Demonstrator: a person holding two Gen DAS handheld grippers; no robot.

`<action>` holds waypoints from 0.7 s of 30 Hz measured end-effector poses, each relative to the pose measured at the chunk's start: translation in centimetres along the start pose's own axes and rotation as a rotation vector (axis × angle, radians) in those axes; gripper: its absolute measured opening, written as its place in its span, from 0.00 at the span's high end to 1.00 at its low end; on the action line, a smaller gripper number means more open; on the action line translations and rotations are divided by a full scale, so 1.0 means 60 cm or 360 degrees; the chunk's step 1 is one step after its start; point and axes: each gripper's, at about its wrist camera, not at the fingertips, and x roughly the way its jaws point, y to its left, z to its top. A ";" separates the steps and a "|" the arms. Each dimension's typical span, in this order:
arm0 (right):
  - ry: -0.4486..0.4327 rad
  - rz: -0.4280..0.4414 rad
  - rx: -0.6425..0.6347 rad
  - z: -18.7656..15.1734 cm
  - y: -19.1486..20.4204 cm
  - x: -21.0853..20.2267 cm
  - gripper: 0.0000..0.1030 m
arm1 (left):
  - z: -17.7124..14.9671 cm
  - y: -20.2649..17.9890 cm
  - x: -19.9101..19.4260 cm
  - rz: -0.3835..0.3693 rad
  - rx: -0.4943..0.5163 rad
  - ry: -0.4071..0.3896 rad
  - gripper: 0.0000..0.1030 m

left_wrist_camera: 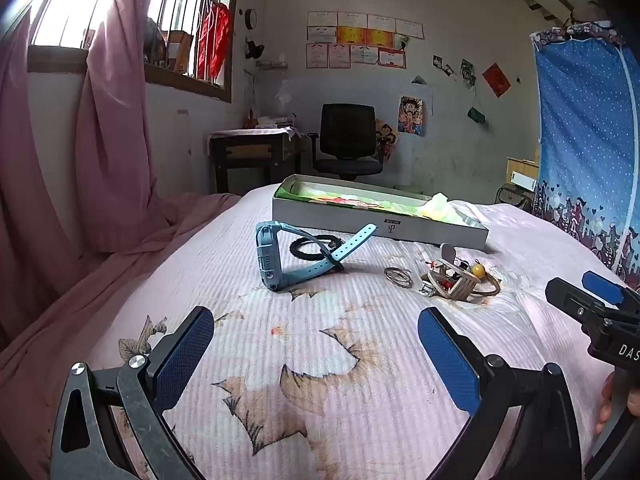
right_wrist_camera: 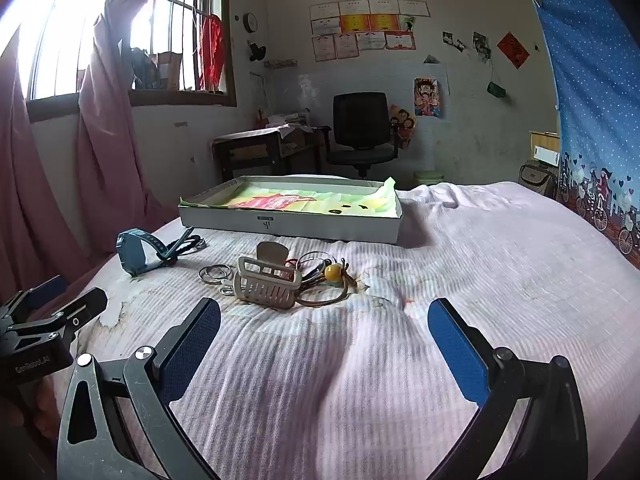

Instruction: Organize jewelry

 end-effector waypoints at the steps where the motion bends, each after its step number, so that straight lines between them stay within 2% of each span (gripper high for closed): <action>1: 0.0017 -0.0004 -0.0010 0.000 0.001 0.001 0.01 | 0.000 0.000 0.000 0.0001 -0.0001 0.0000 0.00; 21: 0.0011 -0.0003 -0.0003 0.001 0.000 0.000 0.01 | -0.003 -0.007 -0.005 -0.0012 0.0006 0.0001 0.00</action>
